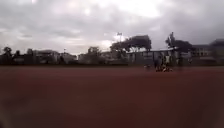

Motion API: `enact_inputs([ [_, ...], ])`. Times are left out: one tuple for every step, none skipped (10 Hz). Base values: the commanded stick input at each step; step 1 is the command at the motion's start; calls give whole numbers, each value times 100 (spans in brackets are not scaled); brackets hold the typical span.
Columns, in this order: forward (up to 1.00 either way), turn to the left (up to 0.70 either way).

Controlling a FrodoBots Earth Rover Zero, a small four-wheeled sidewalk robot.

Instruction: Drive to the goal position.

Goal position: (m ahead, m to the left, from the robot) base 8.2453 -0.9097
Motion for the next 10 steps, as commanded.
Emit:
enact_inputs([
  [70, 0],
  [70, 0],
  [70, 0],
  [70, 0],
  [70, 0],
  [70, 0],
  [70, 0],
  [70, 0],
  [70, 0],
  [70, 0],
])
